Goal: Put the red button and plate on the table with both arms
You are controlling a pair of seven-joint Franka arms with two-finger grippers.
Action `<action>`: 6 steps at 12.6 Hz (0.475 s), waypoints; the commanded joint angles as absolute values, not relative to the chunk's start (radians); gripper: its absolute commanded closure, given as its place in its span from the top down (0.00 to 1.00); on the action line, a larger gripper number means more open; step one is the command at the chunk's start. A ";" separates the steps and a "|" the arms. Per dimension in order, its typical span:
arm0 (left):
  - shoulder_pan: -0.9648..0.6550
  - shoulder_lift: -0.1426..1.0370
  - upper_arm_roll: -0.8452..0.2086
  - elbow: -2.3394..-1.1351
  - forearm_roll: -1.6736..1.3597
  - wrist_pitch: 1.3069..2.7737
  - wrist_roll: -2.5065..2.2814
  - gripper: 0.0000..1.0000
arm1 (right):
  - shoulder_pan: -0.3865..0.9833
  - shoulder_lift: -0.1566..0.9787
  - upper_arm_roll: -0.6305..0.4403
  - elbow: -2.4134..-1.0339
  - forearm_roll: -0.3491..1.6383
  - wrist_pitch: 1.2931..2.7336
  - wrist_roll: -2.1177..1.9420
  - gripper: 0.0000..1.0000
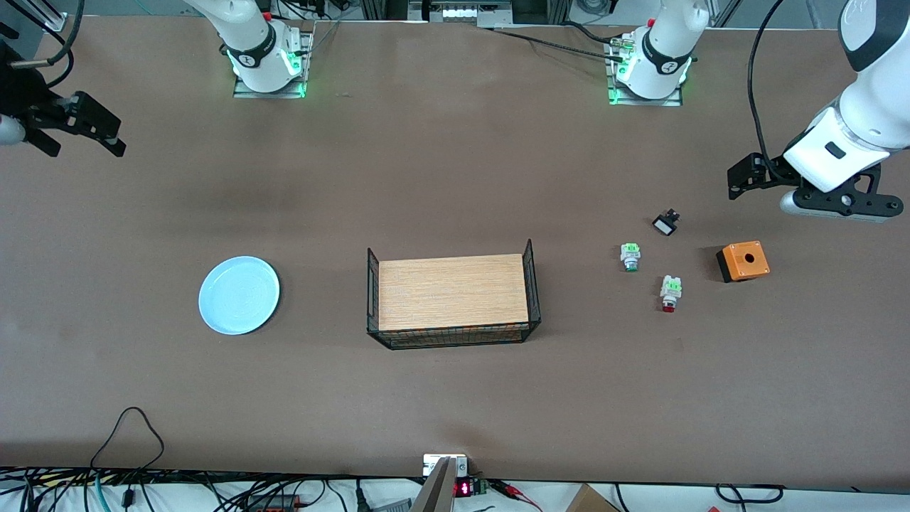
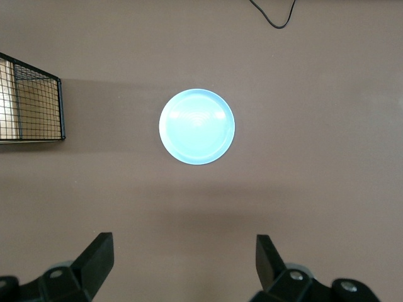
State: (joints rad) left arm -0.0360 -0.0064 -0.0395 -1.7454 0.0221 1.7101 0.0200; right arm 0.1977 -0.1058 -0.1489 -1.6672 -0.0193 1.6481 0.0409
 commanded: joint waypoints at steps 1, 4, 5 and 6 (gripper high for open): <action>-0.041 -0.008 -0.035 -1.726 0.015 1.689 0.018 1.00 | 0.199 -0.083 -0.146 -1.615 -0.023 1.620 0.048 1.00; -0.041 -0.008 -0.035 -1.726 0.015 1.689 0.018 1.00 | 0.198 -0.083 -0.146 -1.615 -0.020 1.620 0.044 1.00; -0.041 -0.008 -0.035 -1.726 0.015 1.689 0.018 1.00 | 0.198 -0.081 -0.146 -1.615 -0.018 1.621 0.046 1.00; -0.041 -0.008 -0.035 -1.726 0.015 1.689 0.018 1.00 | 0.198 -0.081 -0.147 -1.615 -0.020 1.620 0.048 1.00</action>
